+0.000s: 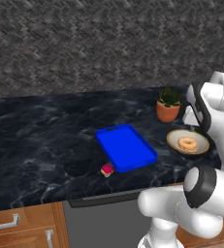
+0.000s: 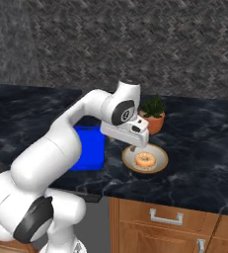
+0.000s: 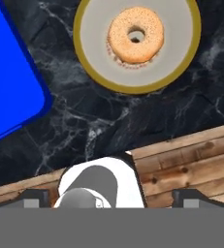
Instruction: Place the bowl with donut and the cupcake onto the tray.
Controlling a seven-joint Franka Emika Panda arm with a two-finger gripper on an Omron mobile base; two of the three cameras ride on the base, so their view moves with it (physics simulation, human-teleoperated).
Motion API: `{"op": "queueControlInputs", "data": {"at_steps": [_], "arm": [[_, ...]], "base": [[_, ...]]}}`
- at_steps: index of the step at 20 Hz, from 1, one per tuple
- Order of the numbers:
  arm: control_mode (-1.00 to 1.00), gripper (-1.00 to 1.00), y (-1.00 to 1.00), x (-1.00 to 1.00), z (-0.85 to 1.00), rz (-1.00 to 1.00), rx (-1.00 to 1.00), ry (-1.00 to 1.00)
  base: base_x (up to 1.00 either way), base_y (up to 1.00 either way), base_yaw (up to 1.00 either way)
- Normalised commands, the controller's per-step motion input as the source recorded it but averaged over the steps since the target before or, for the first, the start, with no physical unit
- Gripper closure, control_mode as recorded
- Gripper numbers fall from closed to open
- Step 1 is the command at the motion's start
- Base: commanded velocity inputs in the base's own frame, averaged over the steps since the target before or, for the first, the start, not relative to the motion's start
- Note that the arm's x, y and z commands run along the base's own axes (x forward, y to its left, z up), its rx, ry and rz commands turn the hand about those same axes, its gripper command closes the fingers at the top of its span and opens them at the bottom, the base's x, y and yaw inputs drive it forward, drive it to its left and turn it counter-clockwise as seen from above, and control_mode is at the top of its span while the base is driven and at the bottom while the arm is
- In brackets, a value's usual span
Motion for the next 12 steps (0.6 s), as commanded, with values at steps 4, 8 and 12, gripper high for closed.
{"op": "queueControlInputs", "data": {"at_steps": [4,8,12], "arm": [[-1.0,-1.0,-0.75,0.0,-0.18,-0.21,0.06,-0.03],[-1.0,-1.0,-0.59,0.0,-0.62,-0.18,0.04,-0.16],[-1.0,-1.0,-0.23,0.0,-0.72,-0.12,0.0,-0.12]], "base": [[0.0,0.0,0.0],[0.0,0.0,0.0],[0.0,0.0,0.0]]}}
